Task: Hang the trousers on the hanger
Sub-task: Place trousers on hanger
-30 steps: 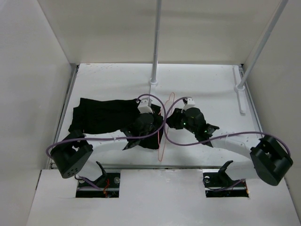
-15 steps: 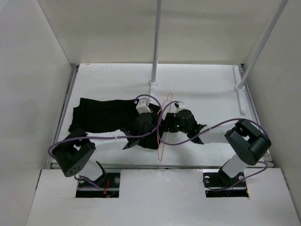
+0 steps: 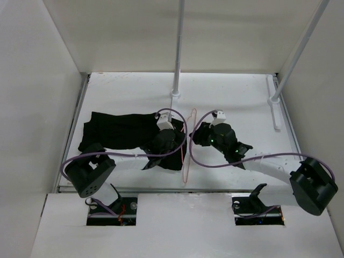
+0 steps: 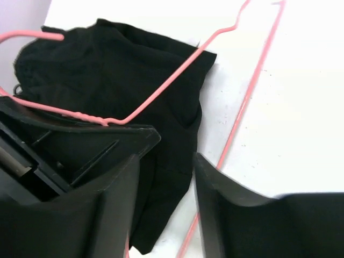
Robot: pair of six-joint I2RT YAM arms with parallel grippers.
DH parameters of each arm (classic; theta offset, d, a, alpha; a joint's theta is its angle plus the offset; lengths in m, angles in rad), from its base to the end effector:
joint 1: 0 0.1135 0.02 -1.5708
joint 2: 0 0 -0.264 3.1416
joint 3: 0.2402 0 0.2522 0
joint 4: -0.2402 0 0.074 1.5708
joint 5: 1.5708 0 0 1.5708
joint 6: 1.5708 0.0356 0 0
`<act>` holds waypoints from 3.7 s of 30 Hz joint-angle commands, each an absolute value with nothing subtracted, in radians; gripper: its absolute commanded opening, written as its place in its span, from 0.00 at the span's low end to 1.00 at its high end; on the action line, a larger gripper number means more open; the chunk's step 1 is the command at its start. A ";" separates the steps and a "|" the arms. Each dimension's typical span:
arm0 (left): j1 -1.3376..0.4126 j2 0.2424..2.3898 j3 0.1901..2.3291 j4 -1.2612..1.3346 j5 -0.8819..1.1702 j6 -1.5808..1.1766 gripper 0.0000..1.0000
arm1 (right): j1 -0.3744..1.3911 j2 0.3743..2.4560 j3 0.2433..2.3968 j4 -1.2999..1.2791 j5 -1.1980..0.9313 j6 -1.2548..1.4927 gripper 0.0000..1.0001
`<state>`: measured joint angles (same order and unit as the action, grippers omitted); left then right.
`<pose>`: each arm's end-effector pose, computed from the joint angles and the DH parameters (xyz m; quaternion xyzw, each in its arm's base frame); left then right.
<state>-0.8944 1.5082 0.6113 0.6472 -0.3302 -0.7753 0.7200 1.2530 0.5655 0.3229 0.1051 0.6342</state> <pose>0.2015 -0.2326 0.1964 -0.0543 0.7835 -0.3615 0.5025 0.2033 0.1733 0.2162 -0.0055 0.8230 0.3212 0.4686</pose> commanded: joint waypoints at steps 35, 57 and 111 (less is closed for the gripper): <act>-0.848 1.479 0.569 0.735 -0.301 -0.798 0.04 | 0.731 1.670 0.649 0.615 -0.012 0.799 0.68; -0.815 1.264 0.581 0.617 -0.288 -0.804 0.04 | 0.719 1.372 0.612 0.728 -0.042 0.945 0.13; -0.694 1.305 0.578 0.525 -0.321 -0.707 0.03 | 0.686 1.283 0.707 0.364 -0.068 0.897 0.12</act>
<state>-0.7162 1.3060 0.5838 0.4839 -0.3069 -0.7193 0.6907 1.3941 0.6724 0.3614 -0.0959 0.9154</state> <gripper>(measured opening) 0.035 0.130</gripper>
